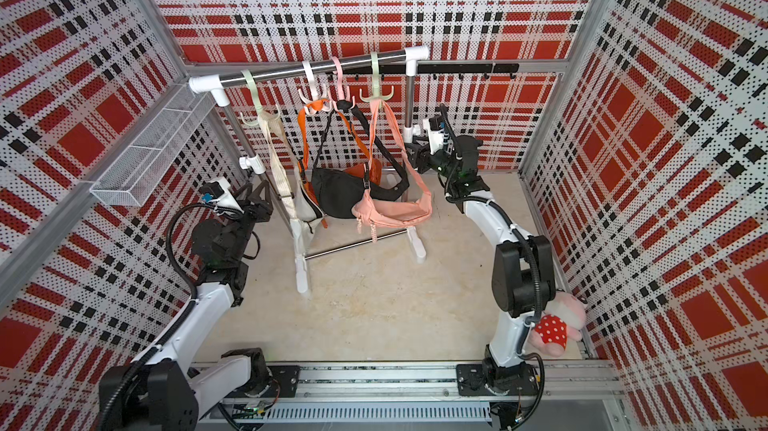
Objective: Take the bag off the hook
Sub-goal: Move the clothesline to the center of the board.
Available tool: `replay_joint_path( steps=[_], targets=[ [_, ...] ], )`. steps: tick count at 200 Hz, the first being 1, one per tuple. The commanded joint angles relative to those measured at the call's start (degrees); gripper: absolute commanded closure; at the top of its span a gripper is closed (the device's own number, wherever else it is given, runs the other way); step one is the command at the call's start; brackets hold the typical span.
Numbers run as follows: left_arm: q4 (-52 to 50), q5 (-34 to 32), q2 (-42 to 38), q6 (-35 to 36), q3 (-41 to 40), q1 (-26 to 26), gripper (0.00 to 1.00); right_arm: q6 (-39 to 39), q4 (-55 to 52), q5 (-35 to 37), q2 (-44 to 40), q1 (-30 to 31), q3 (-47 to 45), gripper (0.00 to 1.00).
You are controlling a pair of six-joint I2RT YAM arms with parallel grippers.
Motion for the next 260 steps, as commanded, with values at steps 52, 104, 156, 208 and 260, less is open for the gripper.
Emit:
replay_joint_path(
  steps=[52,104,156,208,260],
  targets=[
    [3.6,-1.9,4.3,1.1,3.5,-0.2,0.53,0.1,6.1,-2.4,0.8,0.4,-0.2,0.68],
    [4.6,-2.2,7.3,2.2,6.2,-0.1,0.61,-0.7,7.7,-1.8,0.8,0.9,-0.7,0.73],
    [6.7,-4.1,10.8,4.1,8.2,0.0,0.64,-3.1,11.1,1.9,-0.6,2.4,-3.8,0.77],
    [10.7,-3.0,17.4,2.6,10.9,-0.1,0.68,-1.3,15.7,4.4,-0.2,3.0,-5.0,0.78],
    [10.9,-1.6,25.0,3.5,18.4,-1.0,0.69,-1.3,17.8,7.0,0.4,4.2,-5.6,0.78]
  ],
)
